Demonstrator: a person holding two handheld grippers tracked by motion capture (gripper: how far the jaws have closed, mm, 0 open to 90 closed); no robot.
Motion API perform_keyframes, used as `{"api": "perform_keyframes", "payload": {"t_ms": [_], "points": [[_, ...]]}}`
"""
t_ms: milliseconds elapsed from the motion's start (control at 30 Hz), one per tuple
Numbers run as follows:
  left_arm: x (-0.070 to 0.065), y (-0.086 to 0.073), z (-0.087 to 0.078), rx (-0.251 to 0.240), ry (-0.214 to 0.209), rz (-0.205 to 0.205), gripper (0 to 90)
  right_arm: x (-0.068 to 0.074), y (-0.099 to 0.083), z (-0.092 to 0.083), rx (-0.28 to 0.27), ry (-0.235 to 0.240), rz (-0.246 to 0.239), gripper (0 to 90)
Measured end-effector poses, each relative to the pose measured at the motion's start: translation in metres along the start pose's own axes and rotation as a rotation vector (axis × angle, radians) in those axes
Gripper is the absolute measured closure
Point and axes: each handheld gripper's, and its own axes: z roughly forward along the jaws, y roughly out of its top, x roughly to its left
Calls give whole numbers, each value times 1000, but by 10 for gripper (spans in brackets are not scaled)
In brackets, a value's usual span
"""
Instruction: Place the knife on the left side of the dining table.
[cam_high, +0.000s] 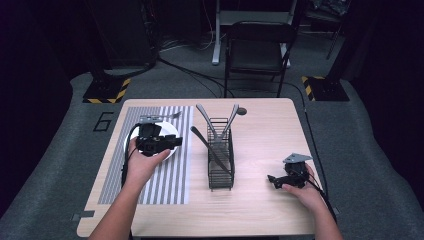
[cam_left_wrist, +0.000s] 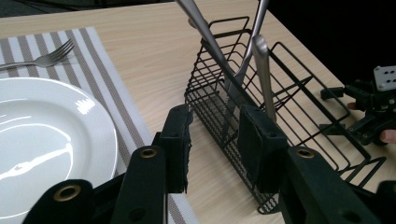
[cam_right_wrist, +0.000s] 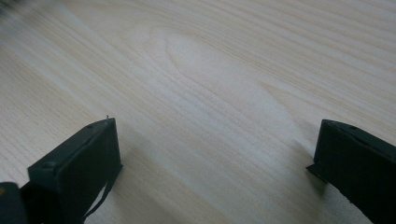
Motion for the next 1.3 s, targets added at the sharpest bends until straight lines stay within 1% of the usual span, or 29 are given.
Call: {"api": "perform_keyframes", "payload": {"t_ms": [67, 133, 233, 367, 467, 500, 533, 667, 833, 967, 1000, 1033, 1067, 1167, 1200, 1300], "points": [[-2, 4, 1, -1, -4, 6, 637, 0, 0, 0, 0, 0, 0, 0], [-6, 8, 2, -7, -14, 1, 634, 0, 0, 0, 0, 0, 0, 0], [-9, 14, 3, -12, -28, 12, 631, 0, 0, 0, 0, 0, 0, 0], [-13, 21, 4, -18, -43, 6, 632, 0, 0, 0, 0, 0, 0, 0], [-16, 26, 8, -17, -56, 9, 638, 0, 0, 0, 0, 0, 0, 0], [-18, 27, 9, -23, -54, 8, 638, 0, 0, 0, 0, -1, 0, 0], [-19, 28, 10, -22, -56, 12, 638, 0, 0, 0, 0, 0, 0, 0], [-21, 34, 16, -19, -52, 8, 638, 0, 0, 0, -1, 0, 0, 0], [-22, 37, 25, -10, -52, -2, 645, 0, 0, 0, 0, 0, 0, 0], [-24, 37, 32, -13, -61, -7, 663, 0, 0, 0, 0, 0, 0, 0], [-24, 37, 34, -9, -59, -1, 663, 0, 0, 0, 0, 0, 0, 0], [-24, 37, 36, -9, -57, -4, 666, 0, 0, 0, 0, 0, 0, 0], [-24, 36, 39, -7, -57, -15, 676, 0, 0, 0, 0, 0, 0, 0], [-23, 34, 42, -7, -59, -20, 686, 0, 0, 0, 0, 0, 0, 0], [-23, 33, 44, -8, -60, -27, 694, 0, 0, 0, 0, 0, 0, 0], [-23, 31, 47, -13, -59, -28, 706, 0, 0, 0, 0, 0, 0, 0]]}}
